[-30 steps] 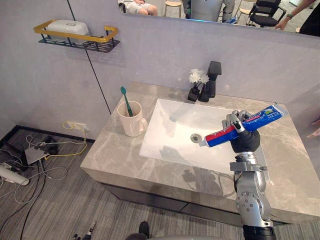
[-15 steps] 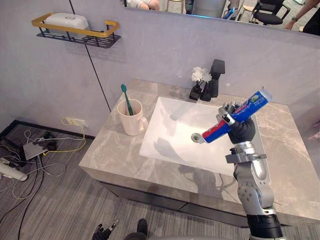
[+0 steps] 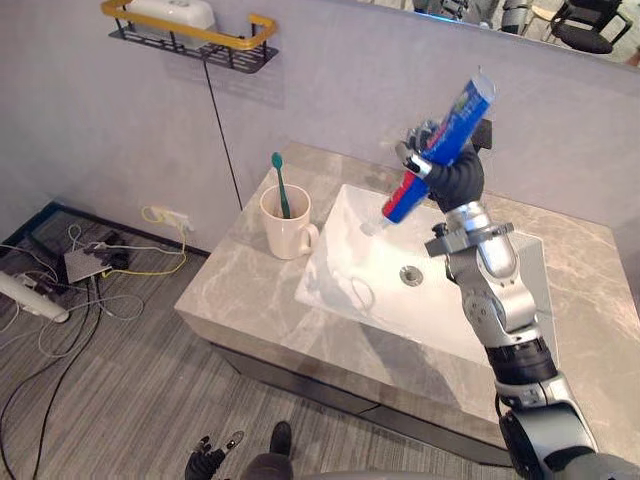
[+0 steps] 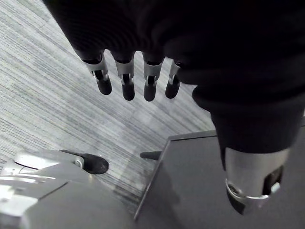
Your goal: Organize washtable
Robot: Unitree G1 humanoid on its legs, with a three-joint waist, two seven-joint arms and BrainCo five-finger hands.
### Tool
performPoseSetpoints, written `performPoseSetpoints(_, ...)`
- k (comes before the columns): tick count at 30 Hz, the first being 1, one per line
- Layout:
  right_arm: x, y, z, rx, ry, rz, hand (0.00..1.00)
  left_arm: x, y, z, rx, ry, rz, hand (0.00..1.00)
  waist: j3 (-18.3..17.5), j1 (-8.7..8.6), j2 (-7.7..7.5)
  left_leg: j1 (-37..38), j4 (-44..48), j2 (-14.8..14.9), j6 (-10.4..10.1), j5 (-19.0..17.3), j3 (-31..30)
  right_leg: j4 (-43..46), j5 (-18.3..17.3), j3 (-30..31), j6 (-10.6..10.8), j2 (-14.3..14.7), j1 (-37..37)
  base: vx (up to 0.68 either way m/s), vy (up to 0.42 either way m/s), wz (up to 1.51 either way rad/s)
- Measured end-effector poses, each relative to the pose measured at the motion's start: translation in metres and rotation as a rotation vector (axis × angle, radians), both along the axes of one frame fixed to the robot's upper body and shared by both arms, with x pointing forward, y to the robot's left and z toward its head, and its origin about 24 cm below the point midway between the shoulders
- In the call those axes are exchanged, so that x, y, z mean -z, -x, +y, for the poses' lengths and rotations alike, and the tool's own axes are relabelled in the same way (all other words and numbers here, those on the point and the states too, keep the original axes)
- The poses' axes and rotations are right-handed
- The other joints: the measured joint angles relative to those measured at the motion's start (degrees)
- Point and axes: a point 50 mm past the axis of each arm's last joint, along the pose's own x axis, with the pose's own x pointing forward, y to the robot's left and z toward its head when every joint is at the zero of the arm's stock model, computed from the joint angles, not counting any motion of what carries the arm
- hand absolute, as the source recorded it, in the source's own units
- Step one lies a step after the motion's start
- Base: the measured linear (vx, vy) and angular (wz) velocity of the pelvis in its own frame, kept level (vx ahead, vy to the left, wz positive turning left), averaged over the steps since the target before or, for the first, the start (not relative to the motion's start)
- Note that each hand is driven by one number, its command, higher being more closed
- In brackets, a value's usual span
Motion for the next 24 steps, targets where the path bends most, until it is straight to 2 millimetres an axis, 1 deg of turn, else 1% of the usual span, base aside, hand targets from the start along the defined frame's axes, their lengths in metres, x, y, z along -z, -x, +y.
performPoseSetpoints(2,-0.007,-0.004,0.003,-0.001,0.015,-0.015,1.00,0.000,-0.001,0.000,0.018,-0.002,0.000,0.00,0.16,-0.03,0.05,-0.47,-0.03,-0.17,0.04,0.31,-0.90,-0.02,0.00,-1.04,0.00,0.00,-0.01,-0.03,-0.008,0.23)
performPoseSetpoints(3,-0.017,-0.006,0.007,-0.002,0.025,-0.043,1.00,-0.001,-0.003,0.000,0.027,-0.004,-0.004,0.00,0.80,0.60,-0.07,-0.67,-0.06,-0.18,0.02,0.36,-1.33,-0.01,-0.01,-1.22,0.00,0.02,-0.02,-0.05,-0.004,0.17)
performPoseSetpoints(9,-0.035,-0.010,0.011,0.011,0.012,-0.082,1.00,-0.001,-0.009,-0.001,0.043,-0.005,-0.013,0.00,1.59,1.92,-0.14,-1.80,-0.07,-0.46,-0.16,0.79,-3.16,0.01,-0.06,-3.15,-0.01,0.04,-0.20,-0.04,-0.006,0.19)
performPoseSetpoints(11,-0.043,-0.011,0.013,0.013,0.004,-0.103,1.00,-0.002,-0.012,-0.002,0.068,-0.008,-0.017,0.00,2.23,2.91,-0.26,-2.31,-0.07,-0.46,-0.22,1.01,-3.53,0.03,-0.05,-3.86,0.00,0.11,-0.32,-0.02,-0.011,0.10)
performPoseSetpoints(13,-0.046,-0.015,0.013,0.027,-0.006,-0.098,1.00,-0.003,-0.015,-0.002,0.075,-0.010,-0.023,0.00,2.49,3.25,-0.45,-2.61,-0.07,-0.45,-0.22,1.08,-3.68,0.02,-0.06,-4.01,-0.01,0.16,-0.65,-0.02,-0.011,0.06)
performPoseSetpoints(16,-0.052,-0.017,0.019,0.022,-0.009,-0.104,1.00,-0.003,-0.018,-0.002,0.084,-0.010,-0.028,0.00,2.54,4.12,-0.52,-3.43,-0.04,-0.46,0.05,1.34,-3.72,0.03,-0.04,-4.09,-0.01,0.17,-1.17,0.01,-0.003,0.00)
performPoseSetpoints(17,-0.054,-0.017,0.024,0.009,0.002,-0.111,1.00,-0.003,-0.018,-0.002,0.084,-0.012,-0.029,0.00,2.85,4.30,-0.75,-3.46,0.25,-0.50,0.00,1.50,-3.74,0.00,-0.05,-4.11,-0.01,0.16,-1.18,0.04,-0.010,0.01)
performPoseSetpoints(19,-0.055,-0.019,0.028,0.002,-0.003,-0.105,1.00,-0.004,-0.019,0.000,0.088,-0.017,-0.034,0.00,3.21,4.42,-1.19,-3.48,0.27,-0.49,0.03,1.60,-3.80,-0.06,-0.05,-4.17,-0.01,0.20,-1.16,0.02,-0.008,0.00)
performPoseSetpoints(24,-0.053,-0.027,0.027,0.021,-0.005,-0.072,1.00,-0.006,-0.024,-0.001,0.106,-0.021,-0.050,0.00,4.38,4.64,-1.37,-4.10,0.23,-0.50,-0.03,1.64,-4.46,-0.07,-0.05,-4.52,-0.02,0.35,-1.40,-0.01,-0.008,0.06)
